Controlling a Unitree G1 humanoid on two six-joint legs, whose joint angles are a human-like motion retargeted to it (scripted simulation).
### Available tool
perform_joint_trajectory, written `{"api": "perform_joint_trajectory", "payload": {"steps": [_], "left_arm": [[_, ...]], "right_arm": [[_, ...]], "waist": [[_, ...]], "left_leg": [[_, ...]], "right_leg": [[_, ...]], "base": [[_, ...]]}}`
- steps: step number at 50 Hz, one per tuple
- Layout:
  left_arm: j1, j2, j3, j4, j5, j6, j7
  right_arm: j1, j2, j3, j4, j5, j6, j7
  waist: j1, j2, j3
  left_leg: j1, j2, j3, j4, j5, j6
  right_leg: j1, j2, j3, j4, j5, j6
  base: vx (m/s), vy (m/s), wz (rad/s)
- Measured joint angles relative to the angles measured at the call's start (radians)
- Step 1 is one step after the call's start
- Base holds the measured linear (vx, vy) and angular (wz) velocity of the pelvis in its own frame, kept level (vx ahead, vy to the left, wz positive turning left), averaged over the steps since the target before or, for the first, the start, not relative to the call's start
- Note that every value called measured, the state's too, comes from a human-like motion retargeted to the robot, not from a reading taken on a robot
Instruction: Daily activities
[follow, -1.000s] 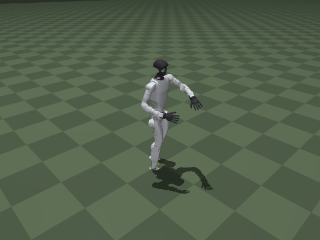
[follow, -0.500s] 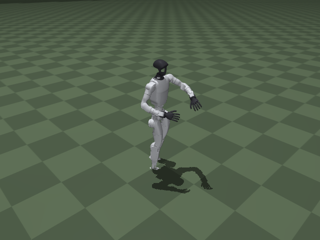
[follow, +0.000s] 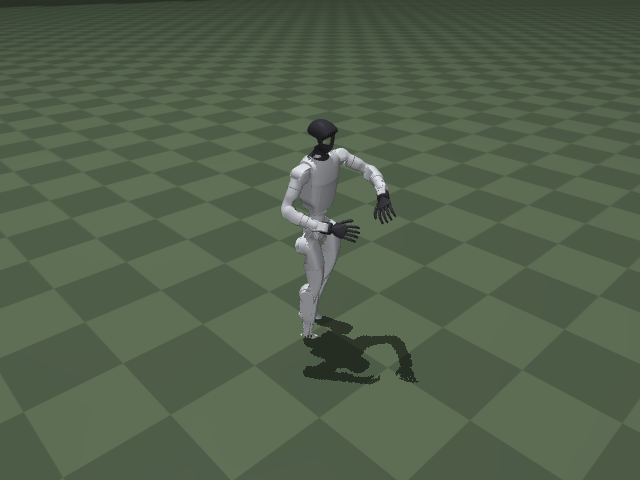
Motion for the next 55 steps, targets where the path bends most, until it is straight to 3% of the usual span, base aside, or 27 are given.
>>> {"api": "perform_joint_trajectory", "payload": {"steps": [21,35,47,55], "left_arm": [[0.068,0.007,0.035,-0.136,-0.127,-0.025,-0.002],[0.297,0.012,0.092,-0.169,-0.257,-0.040,-0.026],[0.577,-0.033,0.166,-0.080,-0.423,-0.030,-0.114],[0.733,-0.131,0.181,0.077,-0.503,-0.004,-0.178]], "right_arm": [[-0.017,0.015,0.008,-0.021,0.023,0.017,0.048],[-0.016,0.034,-0.004,-0.015,0.032,0.020,0.043],[0.059,-0.025,-0.006,0.092,0.058,0.038,0.080],[0.025,0.034,0.044,0.293,0.077,0.058,0.118]], "waist": [[-0.011,-0.026,0.015],[-0.014,-0.045,0.031],[-0.005,-0.058,0.041],[0.014,-0.057,0.035]], "left_leg": [[0.012,-0.008,0.031,0.004,0.007,0.011],[0.014,-0.011,0.057,0.022,0.005,0.021],[0.005,-0.011,0.080,0.040,0.006,0.036],[-0.002,-0.010,0.095,0.046,0.010,0.046]], "right_leg": [[-0.008,-0.001,0.012,0.028,-0.019,0.012],[-0.009,-0.001,0.019,0.035,-0.023,0.024],[0.001,-0.005,0.025,-0.006,0.008,0.038],[0.014,-0.010,0.023,-0.054,0.042,0.049]], "base": [[0.00,0.00,0.00],[0.00,0.00,0.00],[0.00,0.01,-0.14],[0.00,0.00,-0.02]]}}
